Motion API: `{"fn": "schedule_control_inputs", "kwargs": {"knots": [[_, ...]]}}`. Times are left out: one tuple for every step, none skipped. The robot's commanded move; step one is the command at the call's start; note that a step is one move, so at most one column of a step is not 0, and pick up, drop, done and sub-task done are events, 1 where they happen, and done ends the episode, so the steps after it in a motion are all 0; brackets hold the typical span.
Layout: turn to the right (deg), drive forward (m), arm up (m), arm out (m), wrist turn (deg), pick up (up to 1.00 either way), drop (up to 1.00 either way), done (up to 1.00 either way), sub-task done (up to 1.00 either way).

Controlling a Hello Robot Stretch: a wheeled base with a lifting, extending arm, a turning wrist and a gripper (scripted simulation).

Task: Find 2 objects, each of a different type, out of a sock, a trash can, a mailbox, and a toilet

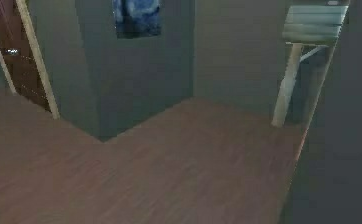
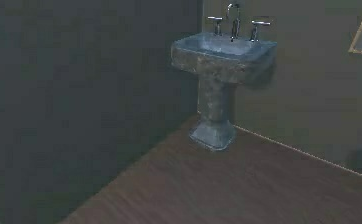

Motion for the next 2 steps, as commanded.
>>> {"fn": "schedule_control_inputs", "kwargs": {"knots": [[0.0, 1.00, 0.00, 0.00, 0.0, 0.00, 0.00, 0.00, 0.00], [9.0, 0.00, 0.00, 0.00, 0.0, 0.00, 0.00, 0.00, 0.00]]}}
